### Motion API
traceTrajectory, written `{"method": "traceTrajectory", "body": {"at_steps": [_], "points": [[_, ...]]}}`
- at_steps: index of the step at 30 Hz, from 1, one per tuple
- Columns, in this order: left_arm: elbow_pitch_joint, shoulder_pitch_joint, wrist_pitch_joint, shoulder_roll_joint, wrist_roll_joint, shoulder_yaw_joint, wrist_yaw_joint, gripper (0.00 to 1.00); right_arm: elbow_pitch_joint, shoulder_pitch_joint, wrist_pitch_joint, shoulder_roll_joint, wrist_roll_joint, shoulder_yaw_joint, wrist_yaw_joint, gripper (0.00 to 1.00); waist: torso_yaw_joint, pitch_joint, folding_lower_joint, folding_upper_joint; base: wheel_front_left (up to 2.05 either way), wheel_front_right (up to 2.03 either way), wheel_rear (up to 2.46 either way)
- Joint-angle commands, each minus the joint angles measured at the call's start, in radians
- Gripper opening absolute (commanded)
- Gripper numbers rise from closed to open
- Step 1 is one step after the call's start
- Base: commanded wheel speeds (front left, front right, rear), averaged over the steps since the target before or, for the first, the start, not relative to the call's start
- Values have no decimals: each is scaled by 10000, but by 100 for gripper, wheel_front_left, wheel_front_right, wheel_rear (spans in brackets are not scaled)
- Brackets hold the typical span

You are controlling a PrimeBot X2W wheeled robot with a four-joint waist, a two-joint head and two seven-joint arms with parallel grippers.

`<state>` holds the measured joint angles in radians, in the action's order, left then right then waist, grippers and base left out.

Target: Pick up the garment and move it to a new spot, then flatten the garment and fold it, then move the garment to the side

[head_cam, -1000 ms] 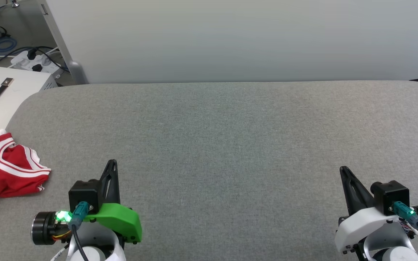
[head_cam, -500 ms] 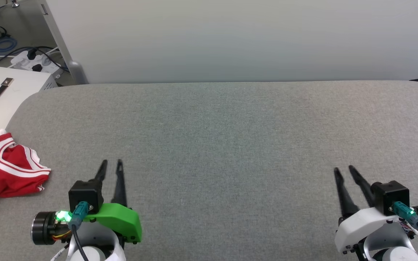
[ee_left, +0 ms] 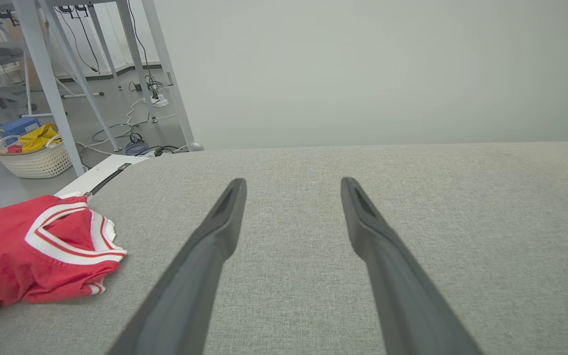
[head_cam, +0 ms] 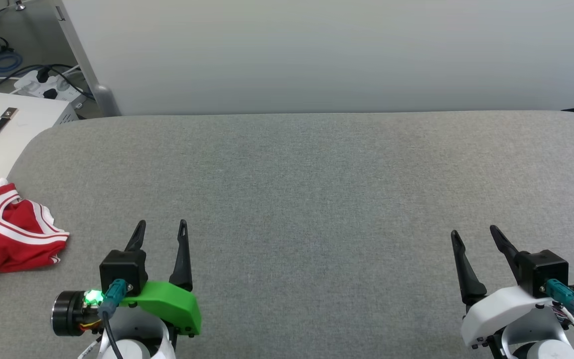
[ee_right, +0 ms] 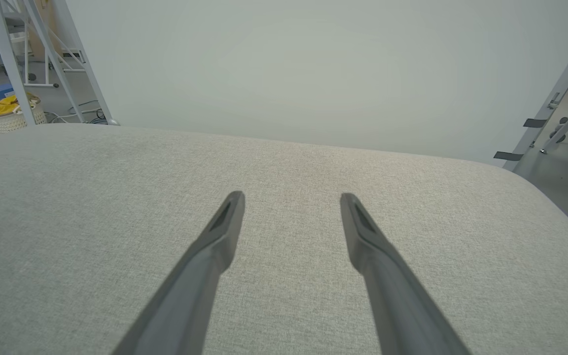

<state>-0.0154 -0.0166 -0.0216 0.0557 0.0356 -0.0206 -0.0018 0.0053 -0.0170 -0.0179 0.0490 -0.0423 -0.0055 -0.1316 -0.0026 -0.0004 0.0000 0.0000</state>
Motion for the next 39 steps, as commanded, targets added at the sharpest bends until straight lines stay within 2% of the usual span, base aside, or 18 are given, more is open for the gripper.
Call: {"method": "traceTrajectory", "body": {"at_steps": [1,25,39], "points": [[-27,-109,-118,-9,105,-31,-63,100,36,-6,-122,5,-150,-43,1,100,-5,-5,0,0,0,0,0],[-396,-290,-618,-19,578,-249,-159,100,-187,-35,-580,6,-724,-168,3,100,-5,18,0,0,0,0,0],[-558,-423,-907,-25,830,-157,-189,100,-909,-125,-487,7,-591,-122,4,100,691,80,0,0,0,0,0]]}}
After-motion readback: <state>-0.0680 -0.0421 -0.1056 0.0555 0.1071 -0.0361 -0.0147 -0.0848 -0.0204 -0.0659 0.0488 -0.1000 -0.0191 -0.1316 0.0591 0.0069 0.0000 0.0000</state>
